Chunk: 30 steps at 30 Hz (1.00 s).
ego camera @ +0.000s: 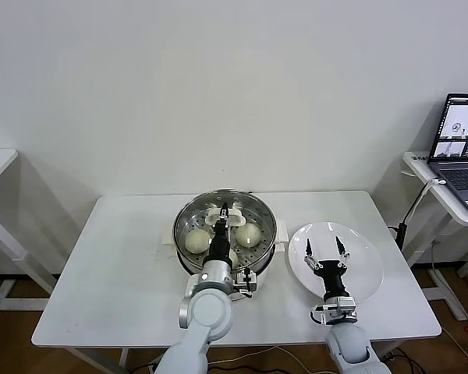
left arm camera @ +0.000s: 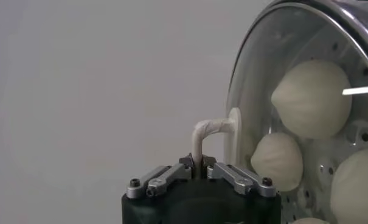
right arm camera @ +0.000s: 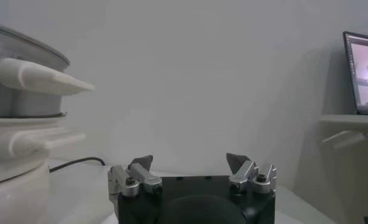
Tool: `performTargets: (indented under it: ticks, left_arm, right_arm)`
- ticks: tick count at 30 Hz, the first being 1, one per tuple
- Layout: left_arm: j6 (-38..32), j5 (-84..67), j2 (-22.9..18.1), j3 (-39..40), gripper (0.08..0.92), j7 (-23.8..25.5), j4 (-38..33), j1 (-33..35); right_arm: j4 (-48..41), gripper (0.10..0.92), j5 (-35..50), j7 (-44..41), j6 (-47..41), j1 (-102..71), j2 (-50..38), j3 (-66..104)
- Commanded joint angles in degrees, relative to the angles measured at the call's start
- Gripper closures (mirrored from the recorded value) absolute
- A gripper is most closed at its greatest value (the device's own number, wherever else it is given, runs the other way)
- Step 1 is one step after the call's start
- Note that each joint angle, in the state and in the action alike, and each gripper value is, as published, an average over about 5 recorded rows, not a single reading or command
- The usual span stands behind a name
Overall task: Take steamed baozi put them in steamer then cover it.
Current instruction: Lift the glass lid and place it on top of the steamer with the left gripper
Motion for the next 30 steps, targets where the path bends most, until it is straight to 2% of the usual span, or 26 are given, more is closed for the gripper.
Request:
performTargets:
  ticks: [1,7,10,22,30]
  left_arm:
    - [-0.5,1.6,0.0,-0.3,0.811,0.3,0.1,0.4]
    - [-1.0,2.1,-0.1,-0.6,0.811,0.1,0.0,1.1]
    - [-1.0,2.1,-0.2,-0.7,0.784,0.0,-0.2,1.3]
    - [-1.0,1.0,0.7,0.3,0.462,0.6,-6.8,3.3]
    - [-0.6,-1.6,4.8,2.0,0.288,2.3,-14.5,6.0]
  right_arm:
    - [0.1,0.203,0.0,0.0,-0.1,0.1,0.1,0.0]
    - [0.3,0.203,0.0,0.1,-0.1,0.1,0.1,0.0]
    - [0.3,0.203,0.0,0.1,-0.2,0.1,0.0,0.0]
    - [0.5,0.203,-0.2,0.1,-0.4,0.2,0.1,-0.3]
    - [1.1,0.203,-0.2,0.3,-0.9,0.5,0.0,-0.3]
